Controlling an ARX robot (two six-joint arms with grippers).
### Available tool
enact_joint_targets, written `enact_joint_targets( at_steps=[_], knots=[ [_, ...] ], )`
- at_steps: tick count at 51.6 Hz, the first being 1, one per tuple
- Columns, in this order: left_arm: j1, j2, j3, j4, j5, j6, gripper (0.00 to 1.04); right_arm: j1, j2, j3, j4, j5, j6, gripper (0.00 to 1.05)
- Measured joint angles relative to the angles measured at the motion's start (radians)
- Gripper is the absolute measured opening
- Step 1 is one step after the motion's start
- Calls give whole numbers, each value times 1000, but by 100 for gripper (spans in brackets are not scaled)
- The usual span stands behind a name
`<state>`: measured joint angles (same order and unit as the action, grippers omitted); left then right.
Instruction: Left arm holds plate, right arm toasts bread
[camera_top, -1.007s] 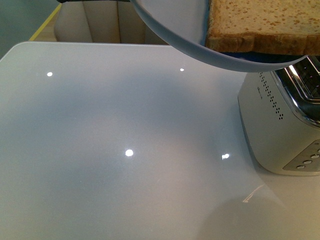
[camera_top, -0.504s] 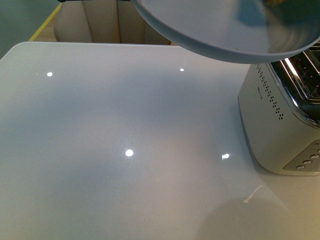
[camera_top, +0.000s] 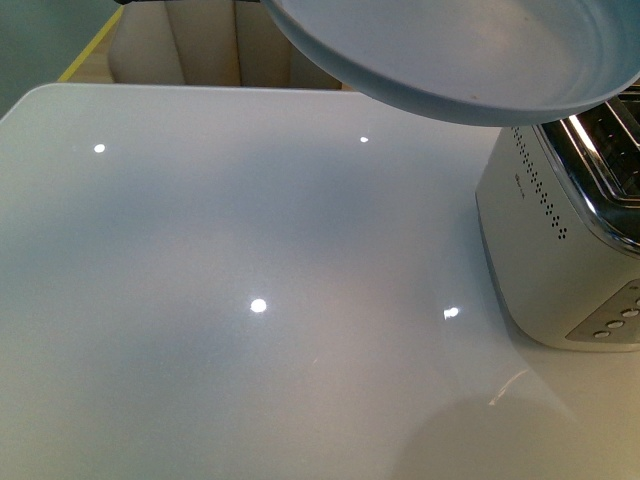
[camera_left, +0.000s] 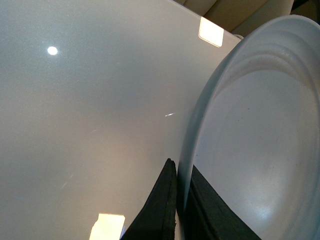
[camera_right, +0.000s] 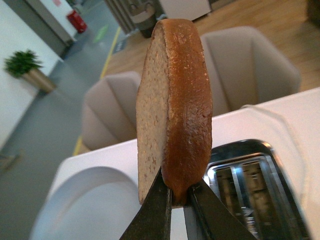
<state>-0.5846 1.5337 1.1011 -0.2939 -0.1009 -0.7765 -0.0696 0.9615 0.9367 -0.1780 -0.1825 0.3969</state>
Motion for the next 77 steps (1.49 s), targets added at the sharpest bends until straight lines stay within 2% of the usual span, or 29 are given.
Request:
enact_joint_targets(
  at_steps=[5,15,36,58,77],
  knots=[
    [0,0,0,0,0,0,3,11,1,-53,21,100,-132,3],
    [0,0,0,0,0,0,3,61,53,-127,13,254,-301,3],
    [0,0,0,0,0,0,3,211,189,-134,14,430,-369,3],
    [0,0,0,0,0,0,3,240,321,-140,127,525,-373,3],
    [0,0,0,0,0,0,3,254,375,-162,166,554,-375,3]
  ],
)
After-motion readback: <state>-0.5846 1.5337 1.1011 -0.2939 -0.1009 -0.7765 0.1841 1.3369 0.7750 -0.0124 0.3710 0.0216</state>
